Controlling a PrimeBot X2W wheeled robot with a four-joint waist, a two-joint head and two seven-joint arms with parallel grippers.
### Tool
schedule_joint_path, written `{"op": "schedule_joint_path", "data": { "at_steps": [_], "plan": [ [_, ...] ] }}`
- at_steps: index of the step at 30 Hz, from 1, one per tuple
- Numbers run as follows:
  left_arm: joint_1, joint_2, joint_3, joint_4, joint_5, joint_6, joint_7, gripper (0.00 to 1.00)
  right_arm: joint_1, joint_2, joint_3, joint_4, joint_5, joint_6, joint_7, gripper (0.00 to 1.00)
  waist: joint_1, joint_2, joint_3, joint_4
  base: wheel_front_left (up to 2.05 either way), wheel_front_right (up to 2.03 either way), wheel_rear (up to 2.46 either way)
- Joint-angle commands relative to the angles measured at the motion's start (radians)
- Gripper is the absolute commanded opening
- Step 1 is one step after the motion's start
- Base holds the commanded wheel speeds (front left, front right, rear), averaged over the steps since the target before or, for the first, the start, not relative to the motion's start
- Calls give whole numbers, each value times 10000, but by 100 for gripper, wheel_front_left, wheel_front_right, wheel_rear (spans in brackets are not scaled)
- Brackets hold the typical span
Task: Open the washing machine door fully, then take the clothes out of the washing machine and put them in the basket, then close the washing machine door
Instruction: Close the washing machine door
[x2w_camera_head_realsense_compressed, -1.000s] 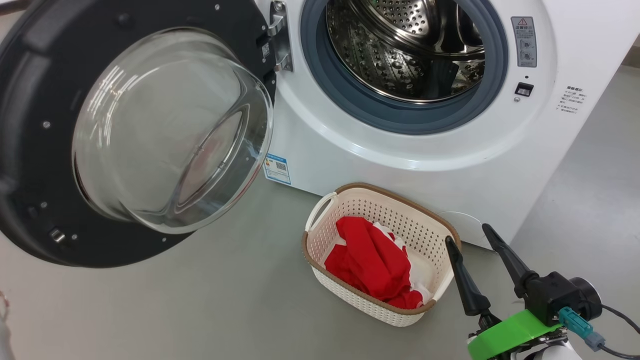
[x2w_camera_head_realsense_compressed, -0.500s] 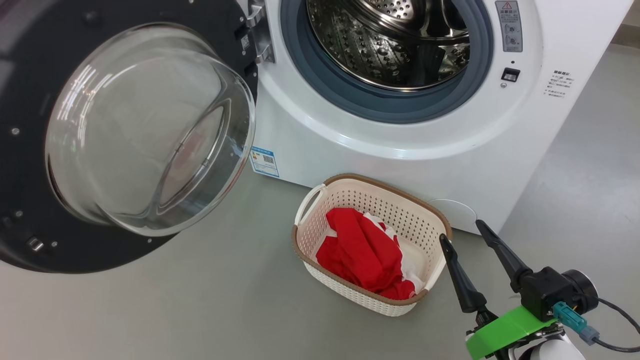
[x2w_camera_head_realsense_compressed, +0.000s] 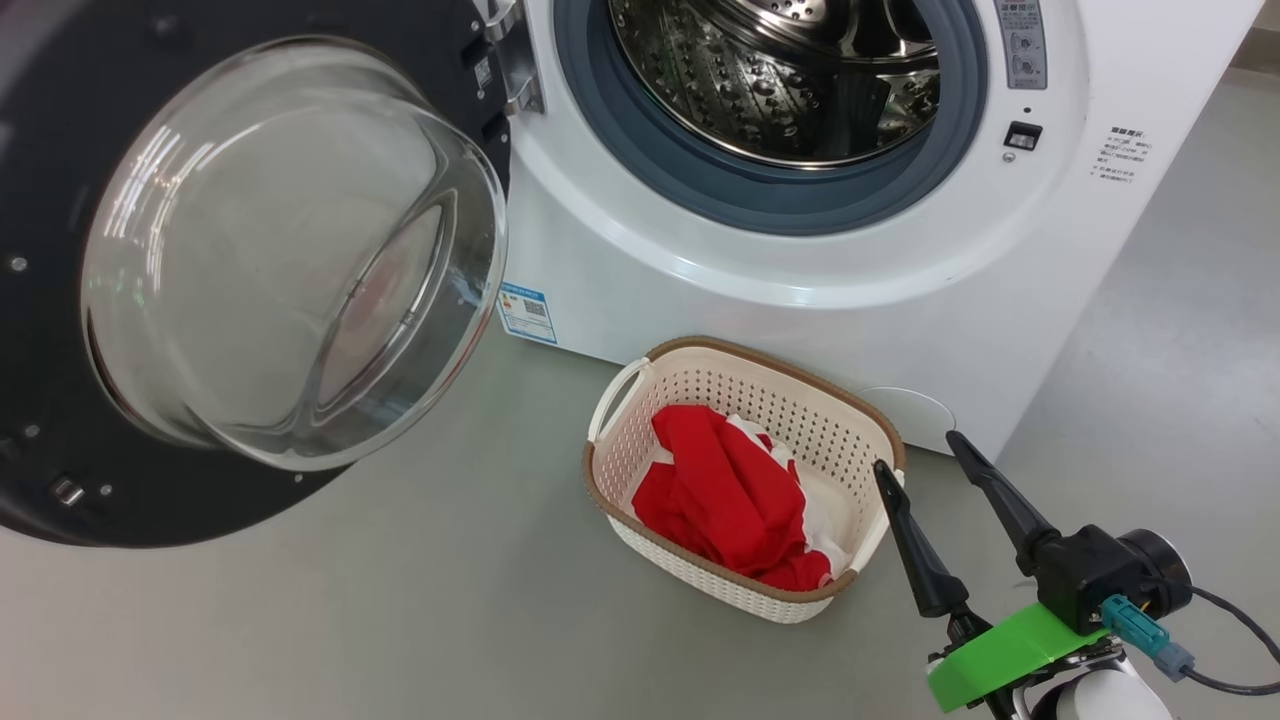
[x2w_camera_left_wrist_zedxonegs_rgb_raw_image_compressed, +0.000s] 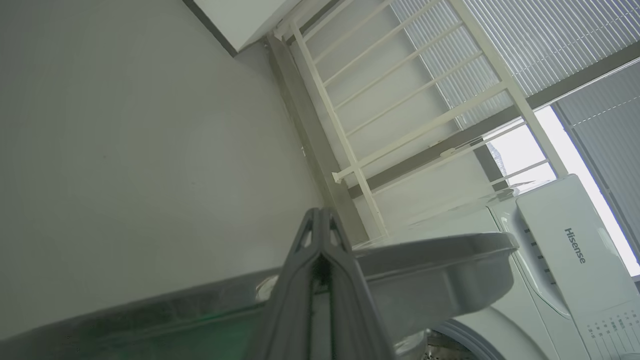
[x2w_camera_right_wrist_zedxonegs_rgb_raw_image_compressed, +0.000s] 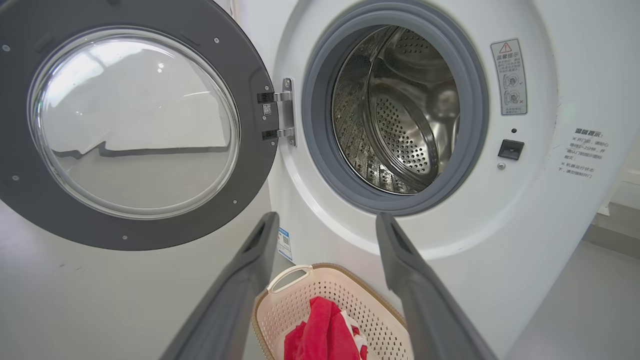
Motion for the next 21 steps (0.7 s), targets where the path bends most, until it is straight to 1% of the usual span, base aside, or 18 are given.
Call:
{"op": "schedule_joint_path", "data": {
  "at_steps": [1,3,9,16,21],
  "plan": [
    [-122,486,-124,-142,76,-145,238,0,-362,2,206,-239,20,48,-63,100,0,0,16,2,0,0,0],
    [-60,502,-240,-42,59,-279,610,0,-354,29,206,-221,32,48,-63,100,0,0,19,-4,0,0,0],
    [46,468,-367,36,-2,-498,1044,0,-345,69,174,-202,40,48,-63,100,0,0,0,37,0,0,0],
    [160,216,-540,-31,-207,-987,1764,0,-337,121,130,-217,12,48,-63,100,0,0,-23,197,0,0,0],
    [209,-3,-575,-196,-429,-1220,2237,0,-390,180,263,-156,47,48,-63,100,0,0,-61,307,0,0,0]
  ]
}}
